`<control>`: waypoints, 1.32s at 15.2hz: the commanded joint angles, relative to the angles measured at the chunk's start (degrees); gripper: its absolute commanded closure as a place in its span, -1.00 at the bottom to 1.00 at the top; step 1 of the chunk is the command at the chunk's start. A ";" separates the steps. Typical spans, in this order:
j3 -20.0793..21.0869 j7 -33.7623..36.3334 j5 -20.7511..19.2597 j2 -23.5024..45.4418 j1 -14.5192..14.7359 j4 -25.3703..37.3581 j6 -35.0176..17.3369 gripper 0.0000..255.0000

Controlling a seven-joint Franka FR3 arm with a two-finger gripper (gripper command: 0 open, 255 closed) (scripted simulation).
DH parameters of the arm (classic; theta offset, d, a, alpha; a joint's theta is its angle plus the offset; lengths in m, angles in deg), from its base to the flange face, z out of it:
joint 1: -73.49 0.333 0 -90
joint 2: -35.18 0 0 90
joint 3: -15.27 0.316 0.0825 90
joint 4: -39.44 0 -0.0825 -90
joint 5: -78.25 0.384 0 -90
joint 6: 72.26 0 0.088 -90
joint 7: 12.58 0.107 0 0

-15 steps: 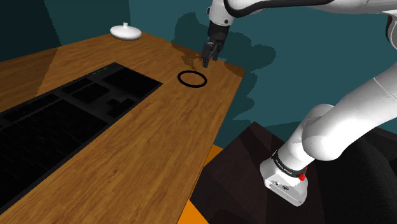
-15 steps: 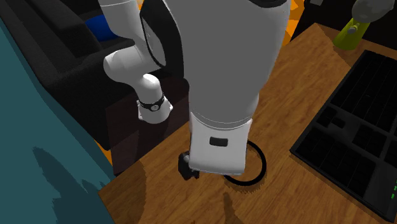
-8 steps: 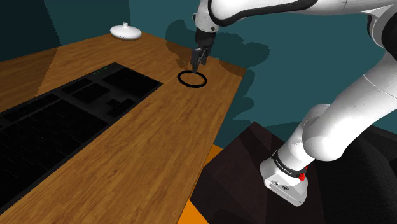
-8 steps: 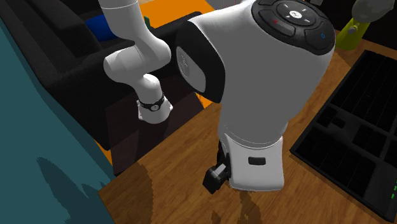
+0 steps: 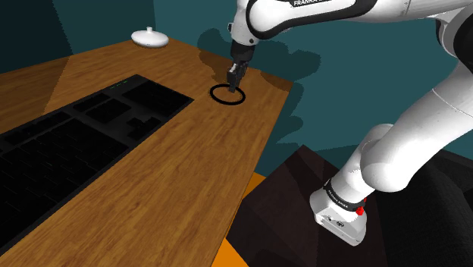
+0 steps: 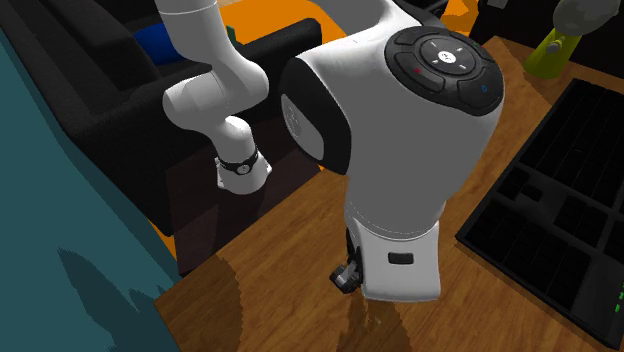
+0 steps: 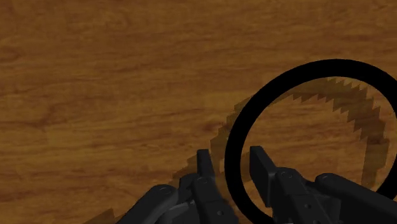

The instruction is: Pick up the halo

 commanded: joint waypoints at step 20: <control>-0.27 -0.23 -1.68 -1.08 -0.31 8.14 9.74 1.00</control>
